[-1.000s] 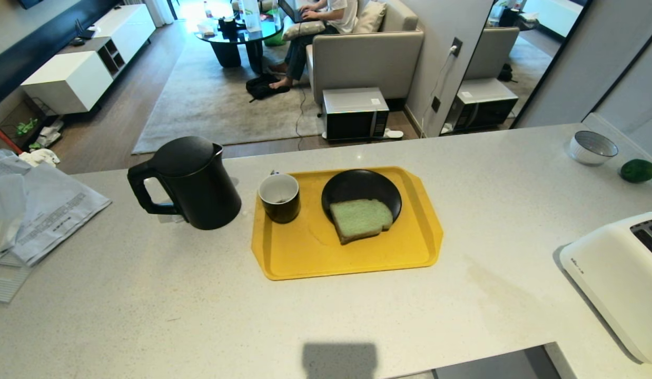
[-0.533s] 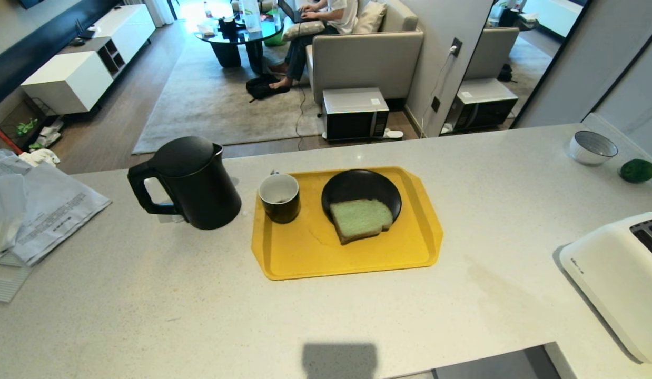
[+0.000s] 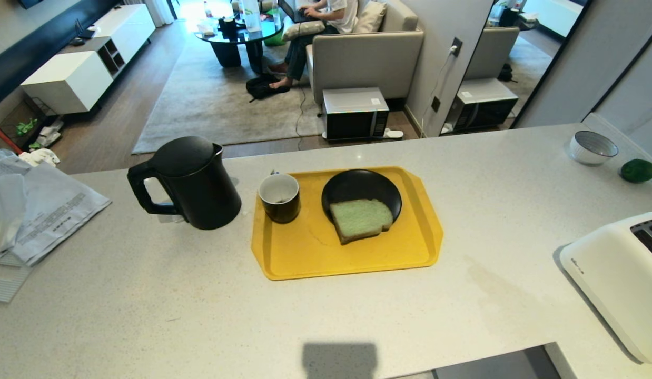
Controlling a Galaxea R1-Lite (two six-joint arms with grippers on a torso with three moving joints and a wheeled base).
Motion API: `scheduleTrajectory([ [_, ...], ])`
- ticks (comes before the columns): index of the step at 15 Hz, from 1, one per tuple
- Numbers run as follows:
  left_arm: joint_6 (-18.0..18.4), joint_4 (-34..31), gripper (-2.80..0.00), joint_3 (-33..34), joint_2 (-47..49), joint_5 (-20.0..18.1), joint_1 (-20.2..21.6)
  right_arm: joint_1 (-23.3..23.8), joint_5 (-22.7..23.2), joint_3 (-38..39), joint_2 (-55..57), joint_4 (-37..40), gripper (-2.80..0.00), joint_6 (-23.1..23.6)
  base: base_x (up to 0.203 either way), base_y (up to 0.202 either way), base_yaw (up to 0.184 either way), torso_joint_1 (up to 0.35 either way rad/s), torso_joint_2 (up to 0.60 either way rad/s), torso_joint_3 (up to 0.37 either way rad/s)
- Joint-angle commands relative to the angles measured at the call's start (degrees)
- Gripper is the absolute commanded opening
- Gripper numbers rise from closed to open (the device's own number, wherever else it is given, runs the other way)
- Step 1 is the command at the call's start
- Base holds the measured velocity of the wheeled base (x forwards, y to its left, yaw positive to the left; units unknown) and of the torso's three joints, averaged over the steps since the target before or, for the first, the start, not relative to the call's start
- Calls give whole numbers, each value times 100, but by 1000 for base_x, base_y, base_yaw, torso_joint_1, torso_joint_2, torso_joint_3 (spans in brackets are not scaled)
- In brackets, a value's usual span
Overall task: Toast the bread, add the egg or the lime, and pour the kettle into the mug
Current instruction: Pick up the egg
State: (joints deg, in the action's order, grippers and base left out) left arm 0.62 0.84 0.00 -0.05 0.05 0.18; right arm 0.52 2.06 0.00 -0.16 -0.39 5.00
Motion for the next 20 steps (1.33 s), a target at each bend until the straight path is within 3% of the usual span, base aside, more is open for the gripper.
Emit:
scheduleTrajectory([
  [1,-1,4,-280,0,5,4,-1,0,5,0,16,4,-280,-34,0,0,0,0,0,0],
  [20,-1,4,-280,0,5,4,-1,0,5,0,16,-5,-280,-25,0,0,0,0,0,0],
])
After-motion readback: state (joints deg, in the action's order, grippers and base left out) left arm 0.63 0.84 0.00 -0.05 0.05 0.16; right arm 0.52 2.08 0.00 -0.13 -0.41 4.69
